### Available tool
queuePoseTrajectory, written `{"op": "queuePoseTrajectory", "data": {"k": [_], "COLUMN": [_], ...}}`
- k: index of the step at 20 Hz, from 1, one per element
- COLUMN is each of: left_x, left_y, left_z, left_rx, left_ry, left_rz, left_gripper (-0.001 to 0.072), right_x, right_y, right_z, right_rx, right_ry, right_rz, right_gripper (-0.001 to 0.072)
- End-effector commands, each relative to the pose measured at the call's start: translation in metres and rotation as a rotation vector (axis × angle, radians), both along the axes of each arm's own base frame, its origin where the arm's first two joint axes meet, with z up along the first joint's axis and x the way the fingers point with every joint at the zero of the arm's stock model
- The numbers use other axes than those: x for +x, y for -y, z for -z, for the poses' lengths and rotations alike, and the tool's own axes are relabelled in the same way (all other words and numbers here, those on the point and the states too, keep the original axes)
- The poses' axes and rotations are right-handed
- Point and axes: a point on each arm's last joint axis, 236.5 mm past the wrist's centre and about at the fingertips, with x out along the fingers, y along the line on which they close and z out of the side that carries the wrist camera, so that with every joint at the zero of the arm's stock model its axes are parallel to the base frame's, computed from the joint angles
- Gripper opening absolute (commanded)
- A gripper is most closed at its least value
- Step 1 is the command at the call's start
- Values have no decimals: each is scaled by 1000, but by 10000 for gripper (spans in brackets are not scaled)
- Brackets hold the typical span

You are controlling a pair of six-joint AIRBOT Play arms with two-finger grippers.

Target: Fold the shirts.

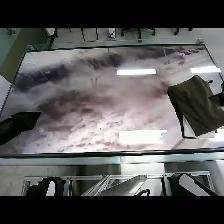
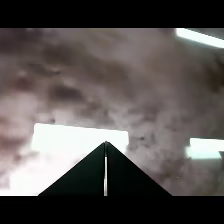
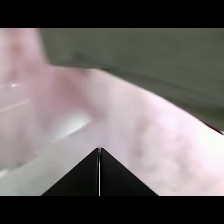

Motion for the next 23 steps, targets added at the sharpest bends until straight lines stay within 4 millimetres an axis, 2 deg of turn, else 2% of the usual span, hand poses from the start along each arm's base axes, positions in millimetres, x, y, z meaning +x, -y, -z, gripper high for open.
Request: {"op": "queuePoseTrajectory", "data": {"k": [1, 3, 5, 7, 8, 9, 11, 13, 16, 23], "left_x": [8, 9, 3, -11, -20, -28, -43, -50, -48, -33], "left_y": [21, 52, 95, 143, 161, 177, 203, 218, 227, 217], "left_z": [9, 15, 29, 57, 75, 92, 124, 141, 147, 146], "left_rx": [-20, -14, -41, -66, -74, -79, -72, -73, -70, -80], "left_ry": [-31, -39, -90, -150, -183, -214, -253, -283, -277, -264], "left_rz": [80, 193, 313, 427, 464, 493, 544, 557, 562, 513], "left_gripper": [13, 14, 14, 14, 14, 13, 14, 14, 13, 13], "right_x": [24, 15, -13, -51, -69, -82, -104, -113, -131, -132], "right_y": [-53, -115, -194, -263, -289, -305, -322, -328, -330, -330], "right_z": [-52, -52, -33, 6, 28, 46, 73, 80, 86, 87], "right_rx": [-98, -144, -148, -156, -153, -140, -119, -114, -87, -85], "right_ry": [213, 249, 269, 280, 286, 287, 254, 236, 176, 170], "right_rz": [-232, -432, -651, -809, -843, -863, -903, -935, -981, -985], "right_gripper": [26, 27, 26, 27, 27, 27, 27, 27, 27, 27]}}
